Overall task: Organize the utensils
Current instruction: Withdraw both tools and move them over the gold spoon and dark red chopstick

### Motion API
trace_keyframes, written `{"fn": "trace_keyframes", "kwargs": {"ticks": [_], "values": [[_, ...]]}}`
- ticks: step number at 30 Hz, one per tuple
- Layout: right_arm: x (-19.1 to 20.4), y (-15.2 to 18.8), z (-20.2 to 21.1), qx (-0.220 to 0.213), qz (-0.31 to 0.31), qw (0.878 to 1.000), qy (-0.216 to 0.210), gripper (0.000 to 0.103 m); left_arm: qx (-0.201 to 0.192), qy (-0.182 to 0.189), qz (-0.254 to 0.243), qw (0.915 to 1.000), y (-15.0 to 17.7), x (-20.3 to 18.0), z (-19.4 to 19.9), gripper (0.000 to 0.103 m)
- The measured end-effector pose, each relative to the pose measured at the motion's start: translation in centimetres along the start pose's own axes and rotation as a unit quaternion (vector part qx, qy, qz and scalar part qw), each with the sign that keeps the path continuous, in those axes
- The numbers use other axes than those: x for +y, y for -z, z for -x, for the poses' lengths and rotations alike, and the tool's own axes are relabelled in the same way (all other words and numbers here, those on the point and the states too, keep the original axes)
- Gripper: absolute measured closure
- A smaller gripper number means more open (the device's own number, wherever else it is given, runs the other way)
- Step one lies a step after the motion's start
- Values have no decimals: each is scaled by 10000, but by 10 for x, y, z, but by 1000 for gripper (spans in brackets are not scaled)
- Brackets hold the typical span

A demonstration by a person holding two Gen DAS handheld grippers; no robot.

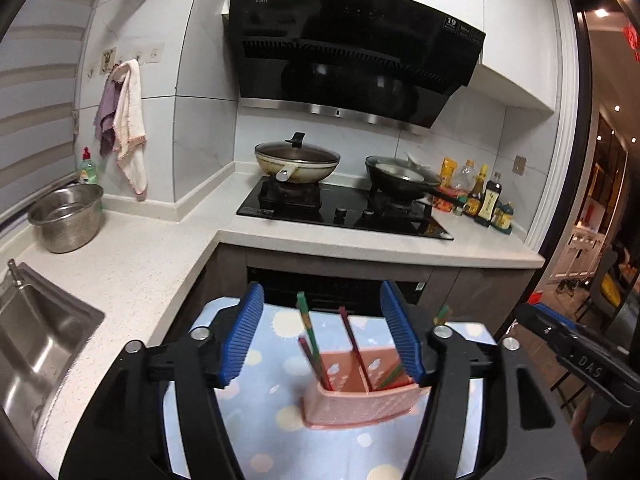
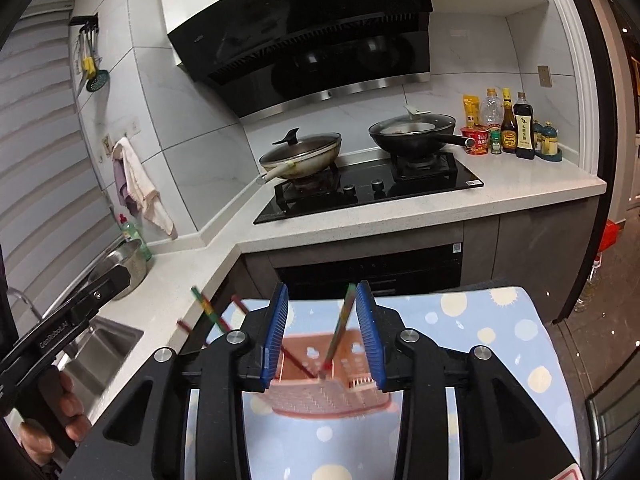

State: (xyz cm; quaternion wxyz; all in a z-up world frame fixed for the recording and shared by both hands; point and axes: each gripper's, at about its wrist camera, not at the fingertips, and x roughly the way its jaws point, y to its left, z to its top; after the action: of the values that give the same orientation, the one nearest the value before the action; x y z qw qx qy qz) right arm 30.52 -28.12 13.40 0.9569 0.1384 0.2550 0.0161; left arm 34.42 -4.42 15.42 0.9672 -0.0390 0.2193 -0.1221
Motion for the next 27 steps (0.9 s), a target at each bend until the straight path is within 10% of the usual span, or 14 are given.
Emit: {"fn": "trace_keyframes", "kwargs": {"ticks": [27], "values": [[11, 243, 106, 1562, 192, 9856, 616, 55, 1686, -712, -130, 9830, 214, -3, 106, 35]]}}
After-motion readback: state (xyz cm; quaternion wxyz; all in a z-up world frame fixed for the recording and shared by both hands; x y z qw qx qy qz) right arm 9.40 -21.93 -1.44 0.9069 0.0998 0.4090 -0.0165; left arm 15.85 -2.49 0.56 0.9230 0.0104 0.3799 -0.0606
